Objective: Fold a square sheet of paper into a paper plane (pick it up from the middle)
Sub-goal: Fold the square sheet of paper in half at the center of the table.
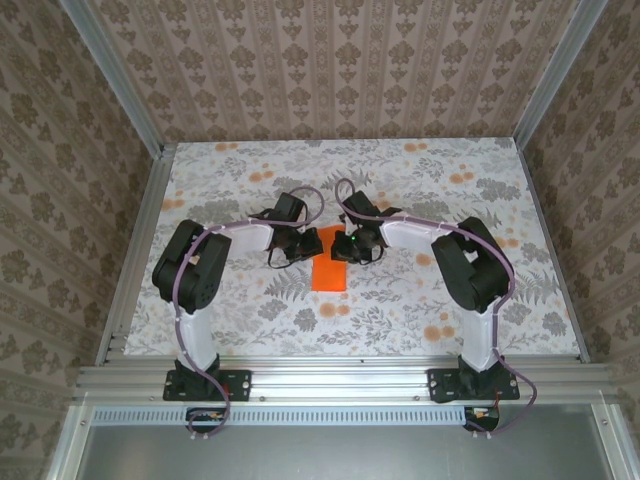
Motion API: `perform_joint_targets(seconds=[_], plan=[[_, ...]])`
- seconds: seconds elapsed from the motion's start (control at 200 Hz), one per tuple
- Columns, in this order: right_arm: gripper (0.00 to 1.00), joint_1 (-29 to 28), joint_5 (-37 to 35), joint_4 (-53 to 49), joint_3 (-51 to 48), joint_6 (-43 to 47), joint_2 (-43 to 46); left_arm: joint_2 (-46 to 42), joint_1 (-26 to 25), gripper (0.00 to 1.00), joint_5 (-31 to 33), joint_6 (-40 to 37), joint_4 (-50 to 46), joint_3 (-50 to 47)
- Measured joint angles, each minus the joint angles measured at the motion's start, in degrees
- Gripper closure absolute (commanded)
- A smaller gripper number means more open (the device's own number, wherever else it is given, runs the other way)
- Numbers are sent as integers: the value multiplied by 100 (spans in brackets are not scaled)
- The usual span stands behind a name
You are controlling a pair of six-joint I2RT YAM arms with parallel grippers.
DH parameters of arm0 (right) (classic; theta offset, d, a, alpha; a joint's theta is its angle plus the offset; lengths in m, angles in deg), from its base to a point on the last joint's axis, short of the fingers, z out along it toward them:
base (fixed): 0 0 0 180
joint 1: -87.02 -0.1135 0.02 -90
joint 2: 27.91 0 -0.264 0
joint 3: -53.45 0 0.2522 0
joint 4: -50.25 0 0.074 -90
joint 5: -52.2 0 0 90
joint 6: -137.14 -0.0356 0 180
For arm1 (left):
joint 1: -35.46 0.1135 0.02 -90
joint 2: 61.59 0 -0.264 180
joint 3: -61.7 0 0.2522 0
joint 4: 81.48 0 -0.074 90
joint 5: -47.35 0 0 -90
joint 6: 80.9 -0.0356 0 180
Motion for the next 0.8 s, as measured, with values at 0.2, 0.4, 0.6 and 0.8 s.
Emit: perform_joint_targets(seconds=[0.2, 0.4, 0.6, 0.8], plan=[[87, 295, 372, 577, -514, -50, -2, 2, -4, 91, 44, -52, -2, 0], [85, 306, 483, 629, -549, -44, 72, 7, -4, 91, 46, -87, 0, 0], [85, 212, 570, 638, -708, -44, 308, 9, -4, 92, 46, -85, 0, 0], [85, 181, 697, 807, -1019, -48, 302, 11, -11, 91, 46, -85, 4, 0]])
